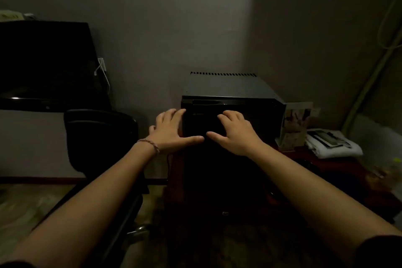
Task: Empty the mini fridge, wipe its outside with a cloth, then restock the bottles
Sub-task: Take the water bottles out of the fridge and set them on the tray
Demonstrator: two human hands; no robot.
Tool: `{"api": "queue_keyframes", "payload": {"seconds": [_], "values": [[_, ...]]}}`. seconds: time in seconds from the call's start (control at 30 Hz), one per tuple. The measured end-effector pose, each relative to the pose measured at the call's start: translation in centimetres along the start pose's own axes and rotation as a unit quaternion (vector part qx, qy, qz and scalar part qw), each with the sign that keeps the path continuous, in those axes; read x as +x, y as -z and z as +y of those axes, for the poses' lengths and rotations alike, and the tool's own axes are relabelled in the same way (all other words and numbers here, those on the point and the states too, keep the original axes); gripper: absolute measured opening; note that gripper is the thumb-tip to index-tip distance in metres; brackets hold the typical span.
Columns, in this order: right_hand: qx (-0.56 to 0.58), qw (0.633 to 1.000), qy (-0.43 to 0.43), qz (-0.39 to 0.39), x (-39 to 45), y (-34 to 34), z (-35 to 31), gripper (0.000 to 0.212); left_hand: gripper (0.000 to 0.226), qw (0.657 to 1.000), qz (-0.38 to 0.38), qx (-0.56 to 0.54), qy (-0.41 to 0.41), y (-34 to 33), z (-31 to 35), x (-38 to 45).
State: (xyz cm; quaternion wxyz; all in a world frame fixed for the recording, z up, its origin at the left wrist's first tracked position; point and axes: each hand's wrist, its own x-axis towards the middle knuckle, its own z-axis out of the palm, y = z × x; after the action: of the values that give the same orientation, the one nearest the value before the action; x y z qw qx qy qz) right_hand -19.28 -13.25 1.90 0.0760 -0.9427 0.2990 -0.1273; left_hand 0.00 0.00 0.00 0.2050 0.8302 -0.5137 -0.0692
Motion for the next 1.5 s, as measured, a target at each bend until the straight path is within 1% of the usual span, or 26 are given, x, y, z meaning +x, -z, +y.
{"api": "queue_keyframes", "payload": {"seconds": [0.07,0.1,0.2,0.27,0.37,0.43,0.53,0.63,0.77,0.9,1.0,1.07,1.17,1.27,1.3,1.37,1.43,1.5], "values": [[-0.029,1.0,0.011,0.003,2.5,-1.0,0.1,0.076,0.12,1.0,-0.003,0.0,0.002,-0.1,-0.1,1.4],[-0.039,0.999,0.013,-0.003,4.0,-1.7,0.3,0.075,0.123,1.0,-0.003,-0.016,0.022,-0.1,-0.3,2.1],[-0.024,1.0,0.005,-0.009,7.9,-3.2,0.3,0.071,0.132,0.997,-0.015,-0.054,0.062,-0.2,-1.3,4.0],[-0.018,1.0,0.014,0.009,10.2,-4.3,0.8,0.066,0.139,0.996,-0.029,-0.046,0.068,-0.6,-2.3,5.6],[-0.052,0.997,0.046,0.039,12.5,-6.0,1.3,0.065,0.147,0.996,-0.03,-0.032,0.081,-1.6,-3.9,7.6],[-0.07,0.995,0.06,0.037,13.4,-6.8,1.0,0.068,0.148,0.994,-0.043,-0.033,0.091,-2.3,-4.4,8.2],[-0.083,0.995,0.049,0.037,14.0,-7.0,0.3,0.071,0.146,0.994,-0.071,-0.024,0.082,-2.9,-4.6,8.2],[-0.074,0.996,0.033,0.043,14.0,-6.5,-0.1,0.07,0.147,0.994,-0.07,-0.027,0.075,-2.6,-4.8,8.1],[-0.058,0.998,-0.004,0.039,13.5,-5.9,-1.3,0.075,0.148,0.996,-0.065,-0.025,0.058,-1.7,-5.6,6.7],[-0.063,0.995,-0.038,0.064,10.8,-5.6,-3.1,0.074,0.148,0.996,-0.069,-0.013,0.046,-0.5,-6.9,4.3],[-0.071,0.991,-0.055,0.095,6.7,-5.2,-4.2,0.071,0.145,0.996,-0.084,-0.006,0.032,0.2,-7.6,2.3],[-0.068,0.99,-0.074,0.099,3.8,-4.5,-4.8,0.071,0.143,0.996,-0.091,-0.004,0.014,0.4,-7.7,0.8],[-0.039,0.985,-0.127,0.106,-0.4,-3.4,-5.5,0.071,0.144,0.992,-0.121,-0.003,-0.022,0.1,-7.1,-1.4],[-0.003,0.974,-0.19,0.12,-4.5,-2.3,-5.9,0.064,0.145,0.987,-0.146,0.006,-0.061,-0.7,-5.9,-3.2],[-0.001,0.971,-0.21,0.114,-5.8,-2.0,-6.0,0.066,0.144,0.986,-0.149,0.005,-0.074,-0.9,-5.4,-3.7],[-0.038,0.967,-0.239,0.084,-8.1,-1.5,-6.1,0.075,0.142,0.984,-0.15,-0.004,-0.095,-1.5,-4.2,-4.7],[-0.084,0.958,-0.268,0.049,-9.9,-1.2,-6.0,0.079,0.14,0.984,-0.15,-0.007,-0.098,-2.2,-3.0,-5.6],[-0.112,0.947,-0.298,0.038,-11.4,-0.7,-5.5,0.082,0.141,0.982,-0.156,0.0,-0.104,-3.0,-2.0,-6.1]]}}
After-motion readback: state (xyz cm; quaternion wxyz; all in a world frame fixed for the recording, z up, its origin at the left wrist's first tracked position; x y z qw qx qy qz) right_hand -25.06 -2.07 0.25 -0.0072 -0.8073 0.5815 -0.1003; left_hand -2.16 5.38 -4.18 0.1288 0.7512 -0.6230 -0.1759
